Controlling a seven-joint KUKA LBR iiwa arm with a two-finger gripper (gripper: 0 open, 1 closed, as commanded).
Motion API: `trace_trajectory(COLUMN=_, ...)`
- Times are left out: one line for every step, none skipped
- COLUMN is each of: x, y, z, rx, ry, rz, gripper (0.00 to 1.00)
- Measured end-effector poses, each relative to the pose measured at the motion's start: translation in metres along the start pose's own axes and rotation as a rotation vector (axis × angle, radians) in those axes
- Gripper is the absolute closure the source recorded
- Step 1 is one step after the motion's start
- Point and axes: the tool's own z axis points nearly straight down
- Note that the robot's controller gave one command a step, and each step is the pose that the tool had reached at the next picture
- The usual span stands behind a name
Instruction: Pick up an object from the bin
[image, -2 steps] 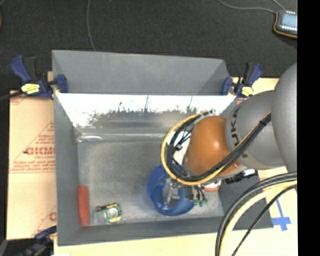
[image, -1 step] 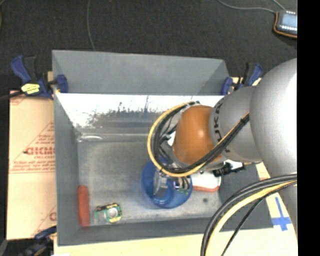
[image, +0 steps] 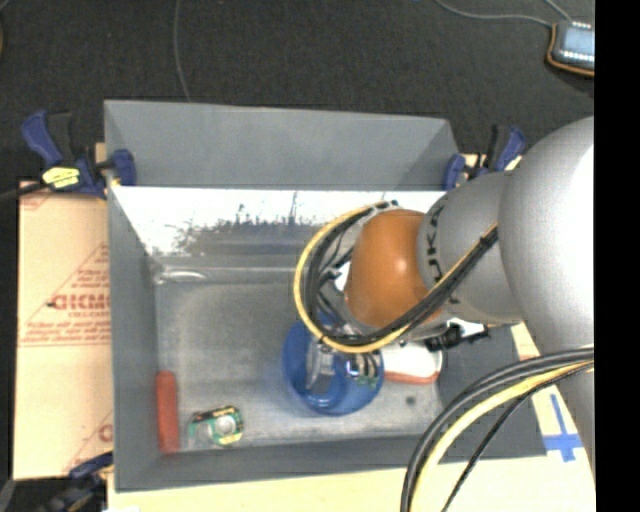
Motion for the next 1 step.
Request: trace_trajectory(x=0.0076, y=-0.0441, z=-0.0437, rx=0.001, ry=-0.004, rz=-0.004, gripper=1.0)
